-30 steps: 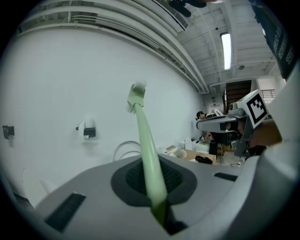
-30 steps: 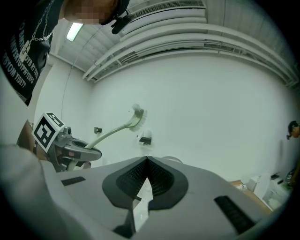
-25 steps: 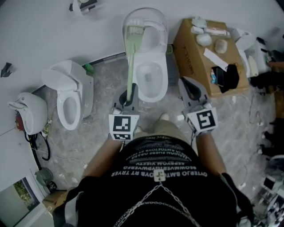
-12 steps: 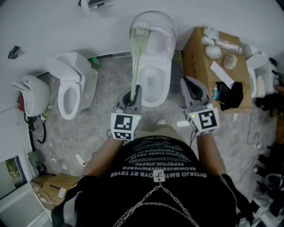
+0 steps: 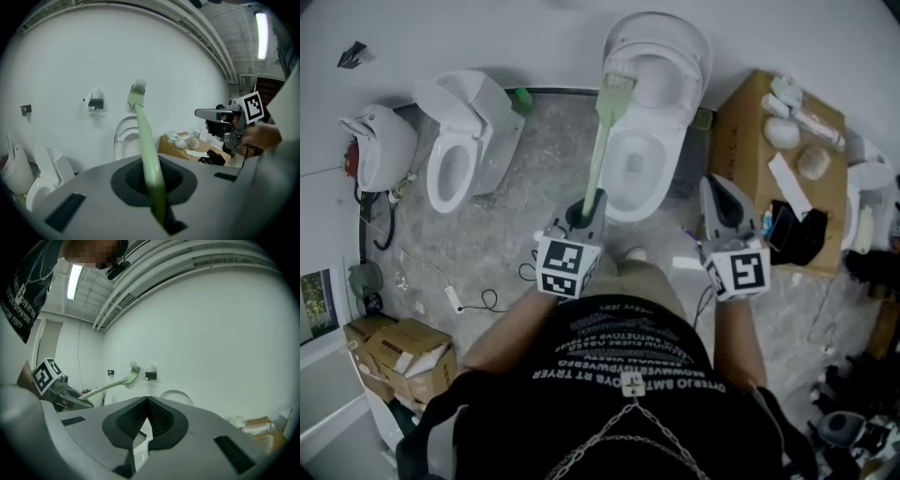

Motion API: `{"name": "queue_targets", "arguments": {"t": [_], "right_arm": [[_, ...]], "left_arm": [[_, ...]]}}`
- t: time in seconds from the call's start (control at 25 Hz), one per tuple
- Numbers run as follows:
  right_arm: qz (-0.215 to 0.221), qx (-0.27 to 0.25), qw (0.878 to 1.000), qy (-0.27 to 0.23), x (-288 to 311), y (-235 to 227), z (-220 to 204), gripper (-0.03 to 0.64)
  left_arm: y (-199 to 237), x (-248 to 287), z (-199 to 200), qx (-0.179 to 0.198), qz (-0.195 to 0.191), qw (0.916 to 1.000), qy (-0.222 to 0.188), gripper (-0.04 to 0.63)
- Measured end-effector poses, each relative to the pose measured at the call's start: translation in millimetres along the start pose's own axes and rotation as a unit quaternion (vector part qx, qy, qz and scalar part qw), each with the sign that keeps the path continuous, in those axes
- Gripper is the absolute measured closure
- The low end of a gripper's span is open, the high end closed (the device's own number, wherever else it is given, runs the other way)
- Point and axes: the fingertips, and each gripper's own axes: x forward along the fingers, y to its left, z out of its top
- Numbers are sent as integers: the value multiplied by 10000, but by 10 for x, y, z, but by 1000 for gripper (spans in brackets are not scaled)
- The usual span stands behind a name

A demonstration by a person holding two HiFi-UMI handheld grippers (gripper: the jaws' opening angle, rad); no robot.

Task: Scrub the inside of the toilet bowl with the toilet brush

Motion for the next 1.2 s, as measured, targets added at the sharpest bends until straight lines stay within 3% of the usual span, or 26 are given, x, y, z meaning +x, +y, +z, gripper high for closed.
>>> {"name": "queue_targets", "arguments": {"t": [0.36,0.64,0.76,0.88,1.08,1.2], "right_arm": [[176,240,9994,182,419,-3,-433,626],[38,97,9987,508,716,-111,-1098,626],[98,274,9980,554,843,-41,-1307,626],[94,507,9971,551,922,-13,-1487,626],[193,205,9974,656,995,-48,-1890,626],[168,290,9975,625,1061,-68,-2032,626]], "left_arm": [[136,457,-634,-274,-205,9988,337,594],[183,961,-1307,-656,-577,9939,677,594],[232,1061,-1559,-720,-497,9934,744,594],[185,1211,-1821,-851,-555,9902,955,594],[194,1417,-2244,-940,-647,9861,1206,594],[183,1535,-2489,-1070,-711,9819,1395,594]]}}
